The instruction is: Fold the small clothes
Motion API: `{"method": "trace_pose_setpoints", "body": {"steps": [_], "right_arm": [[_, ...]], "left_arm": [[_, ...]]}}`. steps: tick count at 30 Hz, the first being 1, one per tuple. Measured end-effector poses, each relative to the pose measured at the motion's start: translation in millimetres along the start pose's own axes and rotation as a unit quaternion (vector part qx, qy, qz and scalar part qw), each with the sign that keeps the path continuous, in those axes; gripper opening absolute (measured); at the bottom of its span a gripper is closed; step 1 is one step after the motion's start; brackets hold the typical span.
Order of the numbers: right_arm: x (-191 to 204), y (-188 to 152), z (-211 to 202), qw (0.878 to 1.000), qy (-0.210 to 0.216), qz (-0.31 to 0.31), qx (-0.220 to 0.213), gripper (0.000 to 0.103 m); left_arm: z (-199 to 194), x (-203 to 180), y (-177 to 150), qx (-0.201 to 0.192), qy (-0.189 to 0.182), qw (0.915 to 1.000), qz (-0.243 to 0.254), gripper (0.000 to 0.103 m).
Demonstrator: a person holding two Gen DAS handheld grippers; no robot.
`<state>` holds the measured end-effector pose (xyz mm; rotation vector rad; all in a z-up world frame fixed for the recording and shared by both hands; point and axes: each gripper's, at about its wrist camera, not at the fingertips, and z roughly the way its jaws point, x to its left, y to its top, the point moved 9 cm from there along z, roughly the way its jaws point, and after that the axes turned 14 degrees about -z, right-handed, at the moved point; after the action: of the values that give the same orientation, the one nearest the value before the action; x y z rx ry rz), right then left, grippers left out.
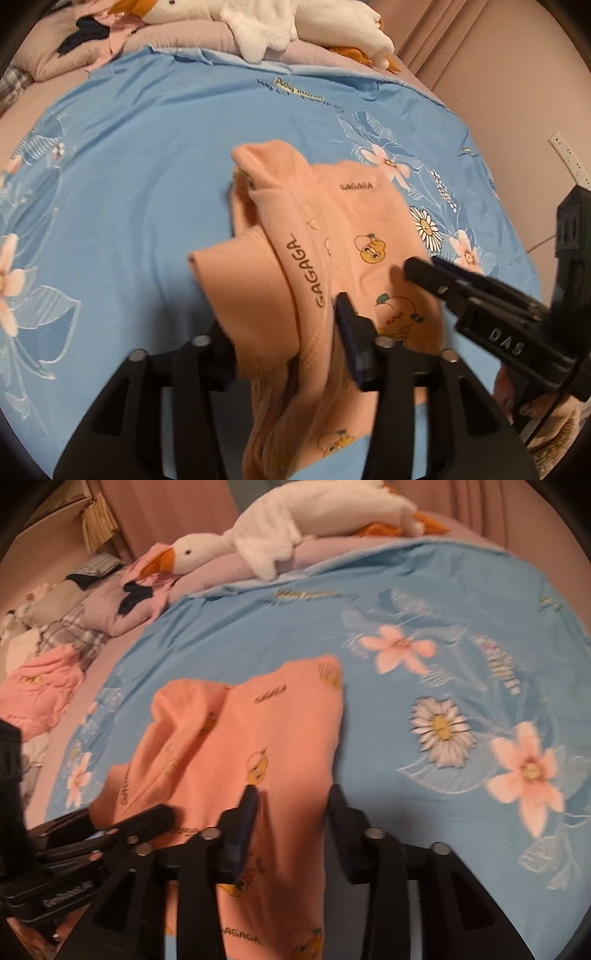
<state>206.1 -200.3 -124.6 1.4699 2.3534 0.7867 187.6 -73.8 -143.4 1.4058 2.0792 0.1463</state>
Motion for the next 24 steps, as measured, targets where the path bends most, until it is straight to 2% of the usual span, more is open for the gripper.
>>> {"method": "trace_pose_setpoints", "body": {"steps": [3,5,9,15,24], "right_arm": [[-4.3,4.5,-21.4,1.000,-0.014,-0.001,-0.023,0.059],[-5.8,7.2,-33.6,0.999,-0.030,-0.008,-0.036,0.071],[-3.4,9.8,-63.5,0.996,-0.059,-0.025,-0.065,0.081],[8.3,8.3,-89.5,0.994,-0.051,-0.022,-0.092,0.083],[20.5,-10.9,-109.2,0.993,-0.053,-0.011,-0.105,0.083]], "left_arm": [[-17.8,1.8,3.0,-0.024,0.003,0.9997,0.000,0.080],[-35.7,2.6,5.0,-0.046,-0.001,0.9989,-0.004,0.085],[-62.4,4.2,4.0,-0.071,0.001,0.9974,-0.011,0.102],[-88.8,6.7,-10.1,-0.086,0.015,0.9961,-0.008,0.103],[-102.6,13.6,-30.8,-0.107,0.053,0.9928,0.012,0.103]]}}
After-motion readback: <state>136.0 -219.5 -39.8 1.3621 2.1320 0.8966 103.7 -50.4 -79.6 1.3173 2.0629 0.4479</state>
